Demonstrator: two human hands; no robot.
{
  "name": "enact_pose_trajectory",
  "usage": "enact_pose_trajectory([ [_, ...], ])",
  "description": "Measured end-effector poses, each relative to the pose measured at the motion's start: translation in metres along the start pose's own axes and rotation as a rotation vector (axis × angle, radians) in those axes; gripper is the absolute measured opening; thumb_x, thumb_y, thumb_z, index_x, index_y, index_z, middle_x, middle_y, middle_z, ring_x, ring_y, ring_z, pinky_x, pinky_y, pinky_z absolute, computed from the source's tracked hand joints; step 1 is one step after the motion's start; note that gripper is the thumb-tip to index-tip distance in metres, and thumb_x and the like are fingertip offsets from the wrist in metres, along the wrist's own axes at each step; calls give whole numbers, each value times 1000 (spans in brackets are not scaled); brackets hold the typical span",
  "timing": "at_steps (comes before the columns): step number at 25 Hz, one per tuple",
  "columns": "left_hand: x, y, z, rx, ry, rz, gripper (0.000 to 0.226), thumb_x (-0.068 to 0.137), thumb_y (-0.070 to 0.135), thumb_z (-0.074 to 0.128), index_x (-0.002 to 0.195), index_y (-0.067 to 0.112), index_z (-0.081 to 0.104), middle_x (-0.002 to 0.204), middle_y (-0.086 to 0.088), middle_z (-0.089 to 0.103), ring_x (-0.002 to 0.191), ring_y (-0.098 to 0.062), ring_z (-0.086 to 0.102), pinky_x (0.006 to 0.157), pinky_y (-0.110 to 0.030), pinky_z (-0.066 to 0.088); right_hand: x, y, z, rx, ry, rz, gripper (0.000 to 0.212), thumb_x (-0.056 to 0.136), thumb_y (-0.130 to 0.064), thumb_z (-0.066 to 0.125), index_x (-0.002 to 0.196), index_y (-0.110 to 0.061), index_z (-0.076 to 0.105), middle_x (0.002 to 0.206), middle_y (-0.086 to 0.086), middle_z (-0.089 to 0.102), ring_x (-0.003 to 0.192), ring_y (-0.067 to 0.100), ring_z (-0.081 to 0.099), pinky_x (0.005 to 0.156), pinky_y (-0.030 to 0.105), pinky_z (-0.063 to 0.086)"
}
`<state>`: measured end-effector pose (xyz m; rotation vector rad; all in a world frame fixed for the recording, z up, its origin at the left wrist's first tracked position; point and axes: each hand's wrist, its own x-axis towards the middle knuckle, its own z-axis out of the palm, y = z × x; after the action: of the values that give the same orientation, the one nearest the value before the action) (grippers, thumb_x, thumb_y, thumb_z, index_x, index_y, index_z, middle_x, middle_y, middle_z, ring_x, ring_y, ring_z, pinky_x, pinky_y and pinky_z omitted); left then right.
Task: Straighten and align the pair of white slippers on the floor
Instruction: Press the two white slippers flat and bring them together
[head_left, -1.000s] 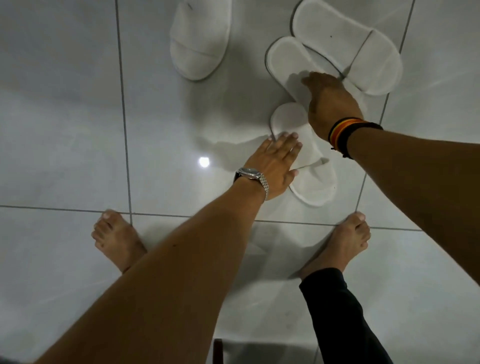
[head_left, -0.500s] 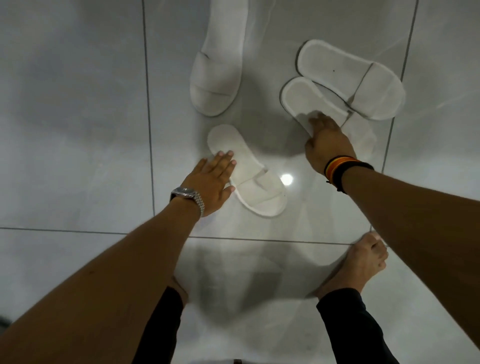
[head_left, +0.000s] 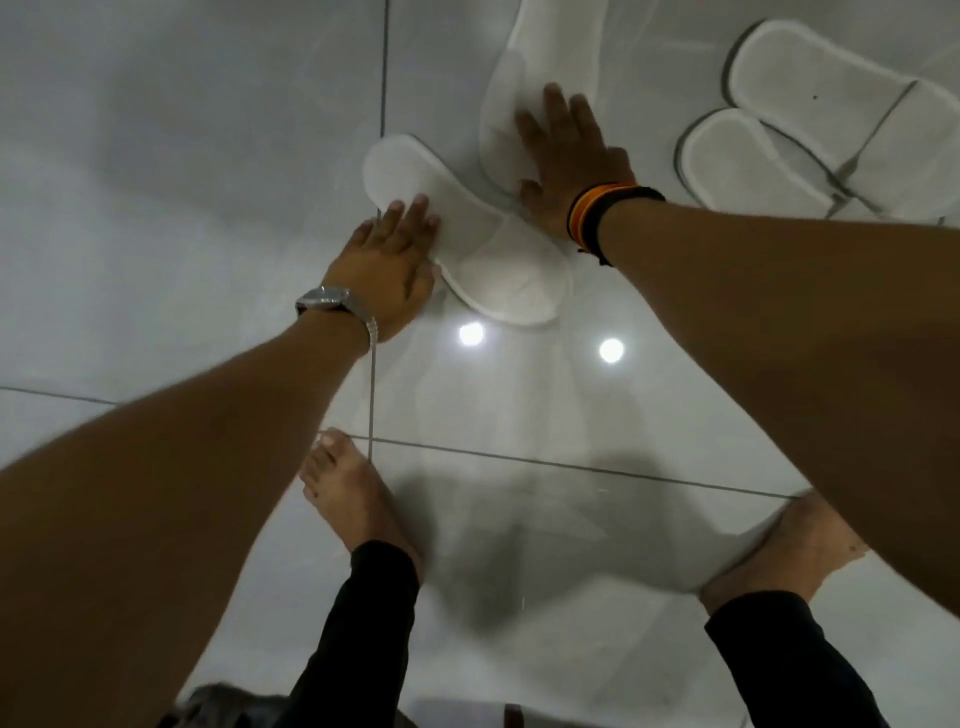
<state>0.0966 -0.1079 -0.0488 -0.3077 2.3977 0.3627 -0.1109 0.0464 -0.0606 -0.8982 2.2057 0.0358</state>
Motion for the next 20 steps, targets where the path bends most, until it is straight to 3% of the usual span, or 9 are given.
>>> enact_pose_trajectory([
  [5,13,4,-18,-129,-2,-167,63,108,42,25,163,15,13,172,-5,-5,159,-27,-1,129,-47,8,-48,34,11,-17,24,-72,57,98,-28,48,152,-24,32,168,1,8,156,28,5,118,55,25],
  [9,29,39,-21,-261,-7,-203,73,106,50,27,163,11,5,172,-6,-8,159,-28,-1,129,-48,9,-73,31,25,-8,-9,-162,48,96,-23,51,143,-15,48,166,4,19,155,28,13,117,50,33],
  [15,11,82,-4,-301,65,-169,75,105,43,36,163,9,2,171,-15,-3,159,-31,3,128,-48,14,-87,-1,49,160,65,-60,51,96,-24,54,145,-12,44,165,9,22,153,29,22,116,48,38],
  [20,-31,86,25,-426,-42,-263,77,106,43,33,162,8,-7,171,-11,-12,159,-27,-6,129,-44,11,-97,-21,61,208,8,-12,65,98,-24,51,156,-11,23,168,8,7,156,28,5,122,46,29],
])
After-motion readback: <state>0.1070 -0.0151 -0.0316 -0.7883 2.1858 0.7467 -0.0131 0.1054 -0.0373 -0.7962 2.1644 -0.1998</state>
